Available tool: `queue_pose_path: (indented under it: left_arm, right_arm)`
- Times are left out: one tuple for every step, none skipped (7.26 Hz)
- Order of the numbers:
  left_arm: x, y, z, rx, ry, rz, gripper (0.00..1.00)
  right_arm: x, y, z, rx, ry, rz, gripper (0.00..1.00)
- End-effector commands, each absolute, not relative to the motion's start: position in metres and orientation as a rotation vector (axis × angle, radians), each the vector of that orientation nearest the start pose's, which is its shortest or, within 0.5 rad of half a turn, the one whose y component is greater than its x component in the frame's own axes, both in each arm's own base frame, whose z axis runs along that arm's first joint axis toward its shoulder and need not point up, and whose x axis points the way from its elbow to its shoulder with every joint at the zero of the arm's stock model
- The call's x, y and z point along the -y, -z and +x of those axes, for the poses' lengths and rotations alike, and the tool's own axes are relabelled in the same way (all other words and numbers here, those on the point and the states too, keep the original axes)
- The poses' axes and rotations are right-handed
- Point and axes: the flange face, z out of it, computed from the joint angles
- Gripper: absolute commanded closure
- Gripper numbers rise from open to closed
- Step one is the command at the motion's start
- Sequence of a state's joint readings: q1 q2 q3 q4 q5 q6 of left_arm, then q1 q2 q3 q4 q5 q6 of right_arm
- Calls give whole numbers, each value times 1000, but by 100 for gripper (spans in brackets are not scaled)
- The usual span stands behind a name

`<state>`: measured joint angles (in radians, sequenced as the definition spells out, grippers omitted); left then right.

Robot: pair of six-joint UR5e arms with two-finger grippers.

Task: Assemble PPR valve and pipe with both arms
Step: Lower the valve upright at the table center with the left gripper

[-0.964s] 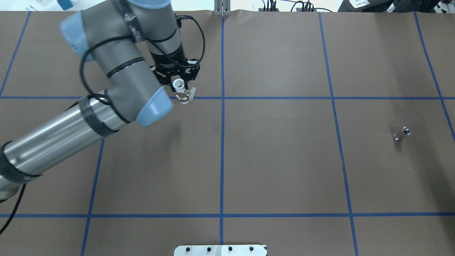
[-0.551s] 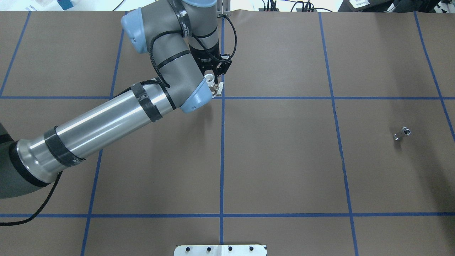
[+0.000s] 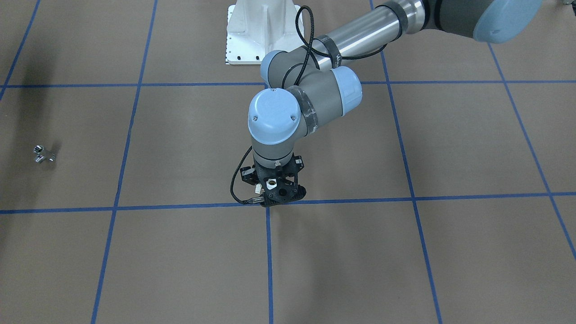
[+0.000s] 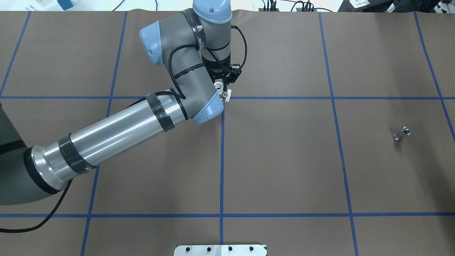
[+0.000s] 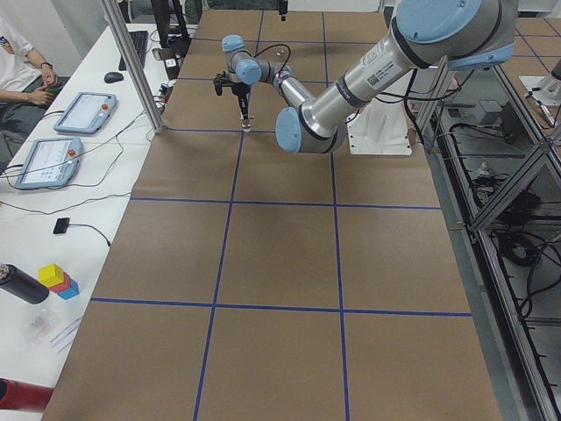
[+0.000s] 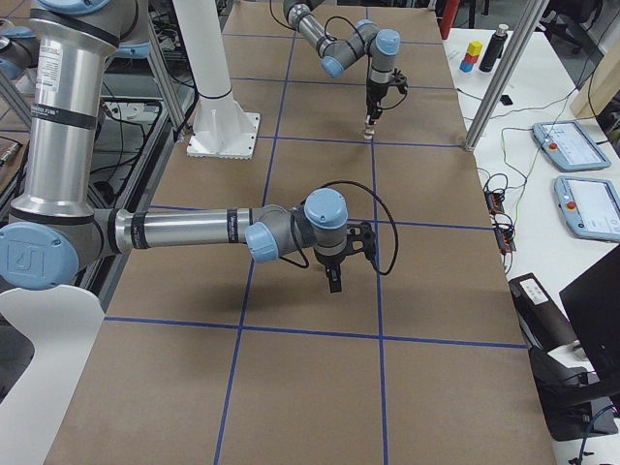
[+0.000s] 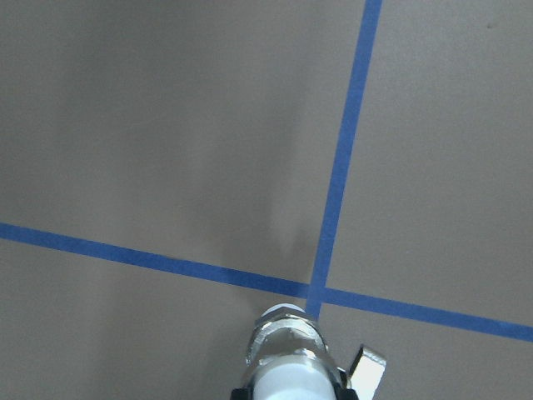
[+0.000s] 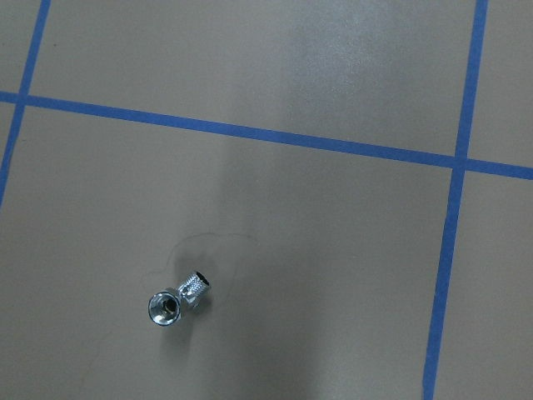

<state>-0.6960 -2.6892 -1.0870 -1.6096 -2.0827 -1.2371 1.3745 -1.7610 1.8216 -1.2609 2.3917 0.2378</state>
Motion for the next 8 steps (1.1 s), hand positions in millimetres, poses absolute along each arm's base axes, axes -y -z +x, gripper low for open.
queue_pose_path:
  left_arm:
    - [592,-120,588,-819,164,-102,100]
    - [590,-121,591,-819,160,-104,100]
    - [588,-121,593,-820,156,-104,100]
    - [587,-121,594,-817,156,-100,100]
    - [584,-121,597,-821,151,-96,100]
    - [584,-121,597,-821,151,-96,100]
    - [582,-122,600,-816,149,-89,100]
    - [582,-123,600,-817,149,-87,100]
  right_arm:
    - [432,-584,-25,867,114,165,0]
    - [432,-584,-25,867,114,165,0]
    - [432,-584,-25,865,116,166,0]
    - [432,-584,-26,866,116,165,0]
    - [432,-584,-26,866,116,165,0]
    - [432,-584,-26,866,116,165,0]
    - [432,-584,-26,866,116,165,0]
    - [432,-584,-26,867,117,164,0]
